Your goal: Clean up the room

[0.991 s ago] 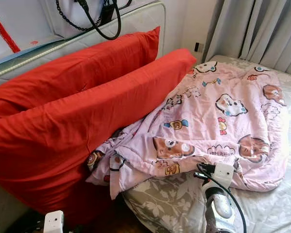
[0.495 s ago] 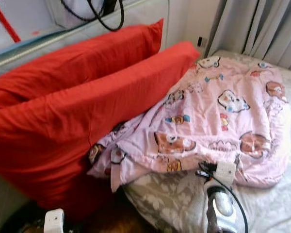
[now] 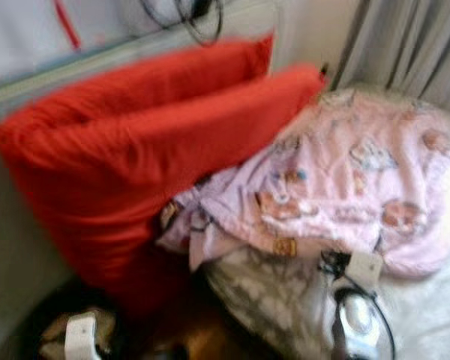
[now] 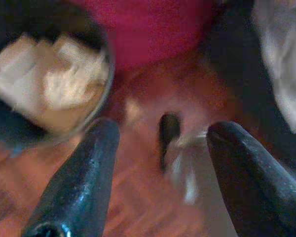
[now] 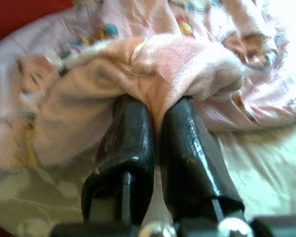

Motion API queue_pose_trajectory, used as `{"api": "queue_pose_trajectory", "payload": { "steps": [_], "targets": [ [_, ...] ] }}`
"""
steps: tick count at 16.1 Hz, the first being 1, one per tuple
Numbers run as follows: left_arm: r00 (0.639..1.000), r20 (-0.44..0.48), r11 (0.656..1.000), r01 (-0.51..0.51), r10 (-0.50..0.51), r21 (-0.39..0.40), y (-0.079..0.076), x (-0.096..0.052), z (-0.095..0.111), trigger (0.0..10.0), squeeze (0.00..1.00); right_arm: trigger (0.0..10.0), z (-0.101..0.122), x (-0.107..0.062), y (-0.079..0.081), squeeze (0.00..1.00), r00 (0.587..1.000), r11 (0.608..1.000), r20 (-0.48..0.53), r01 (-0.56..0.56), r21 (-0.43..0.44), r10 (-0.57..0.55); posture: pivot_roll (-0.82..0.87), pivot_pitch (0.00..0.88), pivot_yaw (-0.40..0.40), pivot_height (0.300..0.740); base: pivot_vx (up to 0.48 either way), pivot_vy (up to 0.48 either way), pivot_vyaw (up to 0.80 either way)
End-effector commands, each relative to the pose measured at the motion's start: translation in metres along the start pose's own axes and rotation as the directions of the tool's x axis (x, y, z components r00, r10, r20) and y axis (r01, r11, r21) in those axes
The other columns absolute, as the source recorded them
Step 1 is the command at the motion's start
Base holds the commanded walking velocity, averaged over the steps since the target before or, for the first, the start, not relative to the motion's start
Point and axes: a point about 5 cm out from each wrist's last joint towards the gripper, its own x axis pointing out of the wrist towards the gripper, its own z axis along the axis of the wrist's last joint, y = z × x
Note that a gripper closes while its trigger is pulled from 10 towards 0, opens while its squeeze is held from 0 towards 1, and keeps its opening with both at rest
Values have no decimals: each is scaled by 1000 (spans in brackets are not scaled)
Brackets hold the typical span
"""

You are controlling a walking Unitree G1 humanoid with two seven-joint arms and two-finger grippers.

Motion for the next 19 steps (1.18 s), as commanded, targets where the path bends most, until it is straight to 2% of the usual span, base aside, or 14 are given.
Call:
{"api": "queue_pose_trajectory", "payload": {
  "steps": [1, 4, 7, 9, 11, 15, 19],
  "targets": [
    [999, -32, 1000, -9, 9, 6, 4, -3, -8, 10000, 0, 10000, 5, -2, -17, 0, 996, 997, 38, 75, -10, -74, 80, 80, -11, 740, -270, 0, 0],
    [999, -32, 1000, -8, 8, 9, 4, -3, -9, 10000, 0, 10000, 25, 4, -27, 0, 984, 991, 123, 130, -12, -128, 76, 79, -9, 740, -273, 0, 0],
    [999, -32, 1000, -3, 3, 12, 3, -3, -8, 10000, 0, 10000, 40, 7, -26, 0, 972, 990, 195, 136, -23, -129, 81, 79, -14, 740, -273, 0, 0],
    [1000, -28, 1000, -1, 1, 12, 3, -3, -8, 10000, 0, 10000, 37, 2, -19, 0, 973, 994, 212, 104, -44, -93, 82, 80, -14, 740, -270, 0, 0],
    [1000, -31, 1000, 4, -3, 18, 2, -3, -8, 10000, 0, 10000, 26, -7, -15, 0, 980, 995, 189, 76, -69, -61, 78, 81, -14, 740, -270, 0, 0],
    [999, -44, 999, 23, -21, 31, 1, -3, -9, 10000, 0, 10000, 14, -18, -15, 0, 986, 994, 159, 73, -84, -59, 73, 78, -17, 740, -273, 0, 0],
    [998, -55, 998, 27, -24, 56, -1, -3, -11, 10000, 0, 10000, 27, -21, -16, 0, 971, 992, 232, 79, -96, -55, 67, 77, -19, 740, 0, 0, 0]
  ]
}}
